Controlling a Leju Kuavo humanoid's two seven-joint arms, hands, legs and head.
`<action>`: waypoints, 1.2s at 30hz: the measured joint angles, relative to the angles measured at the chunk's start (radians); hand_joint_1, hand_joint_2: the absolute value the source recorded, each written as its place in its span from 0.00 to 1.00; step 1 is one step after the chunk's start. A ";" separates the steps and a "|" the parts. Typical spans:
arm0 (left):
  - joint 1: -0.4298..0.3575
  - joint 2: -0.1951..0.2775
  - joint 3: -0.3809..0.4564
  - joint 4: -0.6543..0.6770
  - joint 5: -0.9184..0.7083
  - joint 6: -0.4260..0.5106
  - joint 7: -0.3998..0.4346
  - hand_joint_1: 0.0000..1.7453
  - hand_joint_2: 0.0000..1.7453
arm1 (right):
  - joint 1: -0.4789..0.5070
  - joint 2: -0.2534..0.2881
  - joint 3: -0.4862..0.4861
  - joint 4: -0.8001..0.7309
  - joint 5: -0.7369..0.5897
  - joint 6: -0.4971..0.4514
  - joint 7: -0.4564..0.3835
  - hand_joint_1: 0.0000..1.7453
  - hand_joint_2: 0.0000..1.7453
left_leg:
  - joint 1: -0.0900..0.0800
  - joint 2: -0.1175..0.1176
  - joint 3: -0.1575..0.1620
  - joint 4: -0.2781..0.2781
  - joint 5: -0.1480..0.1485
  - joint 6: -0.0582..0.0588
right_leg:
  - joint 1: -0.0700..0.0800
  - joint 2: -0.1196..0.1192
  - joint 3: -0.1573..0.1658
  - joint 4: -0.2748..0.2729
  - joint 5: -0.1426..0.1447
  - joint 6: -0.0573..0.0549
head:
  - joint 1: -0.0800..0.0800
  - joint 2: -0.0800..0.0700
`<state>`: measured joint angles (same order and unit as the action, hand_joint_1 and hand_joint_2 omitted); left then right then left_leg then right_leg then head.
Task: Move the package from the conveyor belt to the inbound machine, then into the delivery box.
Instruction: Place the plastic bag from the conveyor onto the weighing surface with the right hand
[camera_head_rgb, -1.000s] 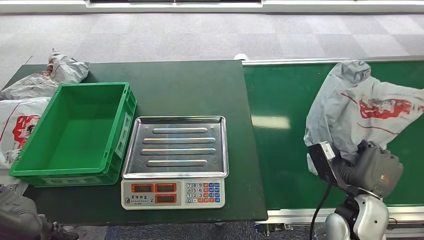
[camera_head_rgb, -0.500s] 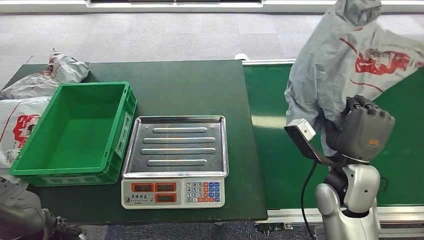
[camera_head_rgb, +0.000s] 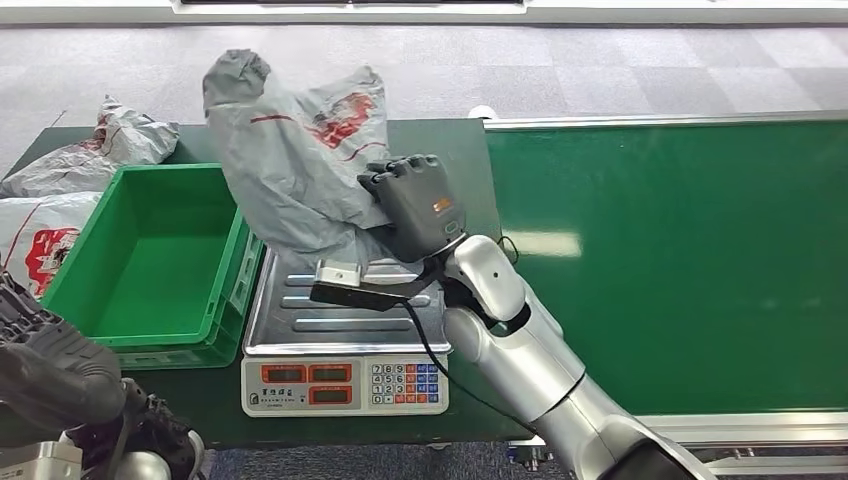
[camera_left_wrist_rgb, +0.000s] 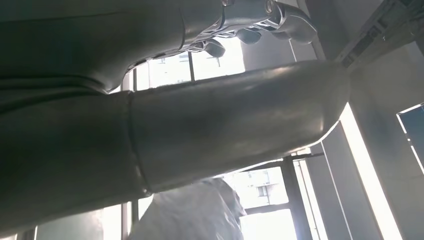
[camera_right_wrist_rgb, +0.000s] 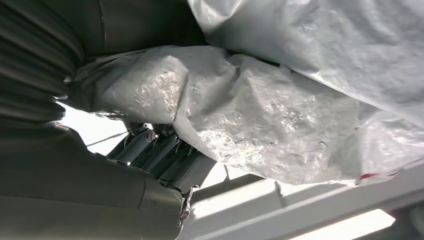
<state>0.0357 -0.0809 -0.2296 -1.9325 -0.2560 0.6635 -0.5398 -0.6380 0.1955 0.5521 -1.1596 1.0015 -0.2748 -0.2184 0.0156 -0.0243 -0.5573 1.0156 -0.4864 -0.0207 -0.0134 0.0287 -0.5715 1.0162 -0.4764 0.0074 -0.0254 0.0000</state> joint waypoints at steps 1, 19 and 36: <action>-0.003 0.000 -0.001 0.002 -0.002 0.000 0.003 0.00 0.00 | -0.003 0.011 0.016 0.015 -0.025 0.014 -0.007 1.00 1.00 | 0.000 0.000 0.000 0.000 0.000 0.000 | 0.000 0.000 0.000 0.000 0.000 0.000 | 0.000 0.000; -0.034 0.000 -0.003 0.024 -0.036 -0.016 0.046 0.00 0.00 | -0.017 0.092 0.087 0.263 -0.212 0.200 0.061 1.00 1.00 | 0.000 0.000 -0.001 0.000 0.000 0.000 | 0.000 -0.002 -0.001 0.000 0.001 0.000 | 0.000 0.000; -0.012 -0.014 0.007 0.003 -0.164 0.022 0.072 0.00 0.00 | 0.060 0.067 0.024 0.128 -0.250 0.055 0.228 0.00 1.00 | -0.001 0.000 -0.003 0.001 0.000 0.000 | -0.001 -0.001 -0.004 0.000 0.002 0.000 | 0.000 0.000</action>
<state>0.0235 -0.0945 -0.2225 -1.9298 -0.4203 0.6851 -0.4674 -0.5782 0.2623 0.5756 -1.0321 0.7512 -0.2198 0.0094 0.0150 -0.0240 -0.5602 1.0163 -0.4863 -0.0209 -0.0140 0.0272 -0.5752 1.0158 -0.4749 0.0070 -0.0256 0.0000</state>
